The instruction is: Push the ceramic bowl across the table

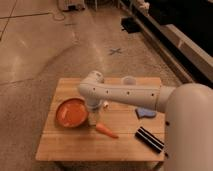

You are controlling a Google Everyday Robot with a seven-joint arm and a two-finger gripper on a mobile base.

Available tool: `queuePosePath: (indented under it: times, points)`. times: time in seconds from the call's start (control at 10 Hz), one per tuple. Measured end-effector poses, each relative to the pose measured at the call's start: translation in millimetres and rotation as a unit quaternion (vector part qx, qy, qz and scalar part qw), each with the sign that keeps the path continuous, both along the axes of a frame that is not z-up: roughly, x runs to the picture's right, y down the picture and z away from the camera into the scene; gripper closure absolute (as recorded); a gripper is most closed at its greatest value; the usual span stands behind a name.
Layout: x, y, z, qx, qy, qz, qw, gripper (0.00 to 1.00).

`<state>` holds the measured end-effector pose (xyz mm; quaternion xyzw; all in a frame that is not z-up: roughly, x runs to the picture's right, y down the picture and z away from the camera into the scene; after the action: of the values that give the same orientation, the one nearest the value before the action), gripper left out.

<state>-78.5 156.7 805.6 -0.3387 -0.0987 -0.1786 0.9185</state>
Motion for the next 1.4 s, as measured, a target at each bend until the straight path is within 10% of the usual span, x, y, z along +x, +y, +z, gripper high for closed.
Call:
queuePosePath:
  times: [0.6,1.4]
  points:
    - [-73,17,9.7,-0.024,-0.062,-0.045,0.9968,0.35]
    - [-38,34,40.0,-0.045,-0.045,-0.041,0.9971,0.35]
